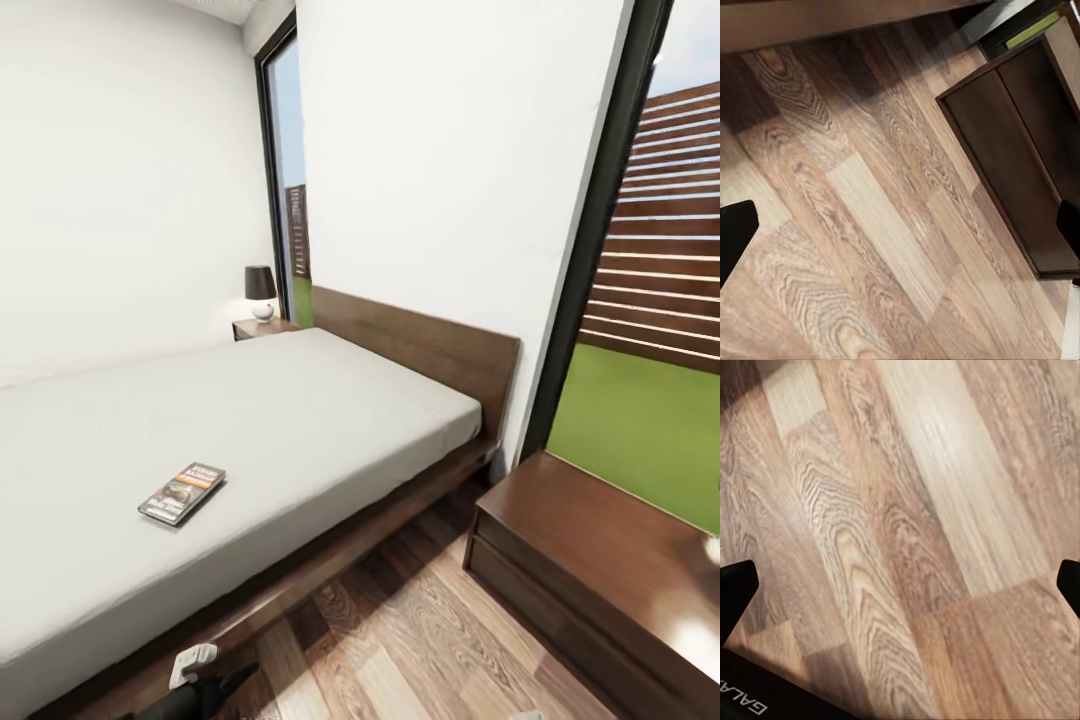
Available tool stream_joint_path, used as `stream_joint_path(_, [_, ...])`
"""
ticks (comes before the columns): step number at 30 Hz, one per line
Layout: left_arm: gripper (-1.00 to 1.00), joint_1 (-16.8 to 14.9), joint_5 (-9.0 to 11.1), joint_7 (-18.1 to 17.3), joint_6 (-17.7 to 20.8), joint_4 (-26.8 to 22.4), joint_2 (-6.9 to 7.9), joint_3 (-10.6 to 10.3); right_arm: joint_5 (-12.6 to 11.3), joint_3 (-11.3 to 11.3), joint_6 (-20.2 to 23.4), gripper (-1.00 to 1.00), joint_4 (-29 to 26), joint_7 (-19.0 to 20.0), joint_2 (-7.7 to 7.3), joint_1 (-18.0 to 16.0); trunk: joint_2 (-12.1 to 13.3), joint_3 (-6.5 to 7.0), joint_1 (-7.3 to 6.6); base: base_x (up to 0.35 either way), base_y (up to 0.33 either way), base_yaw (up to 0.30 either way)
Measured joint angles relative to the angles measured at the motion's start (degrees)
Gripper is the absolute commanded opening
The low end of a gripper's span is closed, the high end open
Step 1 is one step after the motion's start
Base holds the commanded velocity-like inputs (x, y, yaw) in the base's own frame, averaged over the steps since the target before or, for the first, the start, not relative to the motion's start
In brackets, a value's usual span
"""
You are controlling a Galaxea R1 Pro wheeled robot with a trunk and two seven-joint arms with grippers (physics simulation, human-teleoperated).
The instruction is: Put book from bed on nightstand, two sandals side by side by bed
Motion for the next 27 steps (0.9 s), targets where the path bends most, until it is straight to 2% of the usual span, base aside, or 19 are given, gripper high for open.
stream_joint_path(8, [1.0, 0.0, 0.0, 0.0, 0.0, 0.0, -0.08, -0.01, 0.0, -0.02, 0.0, 1.0, 0.0, 0.0, 0.0, 0.02, 0.0, 0.0, 0.0, 0.003, -0.01, 0.292])
stream_joint_path(16, [1.0, 0.0, 0.0, 0.01, 0.0, 0.0, -0.35, 0.01, 0.0, -0.01, 0.0, 1.0, 0.0, 0.0, 0.0, 0.05, 0.0, 0.0, 0.0, 0.0, -0.181, 0.292])
stream_joint_path(27, [1.0, 0.0, 0.0, 0.0, 0.0, 0.0, -0.36, 0.0, 0.0, -0.03, 0.0, 1.0, 0.0, 0.0, -0.02, 0.05, 0.0, 0.0, 0.0, 0.0, -0.015, 0.293])
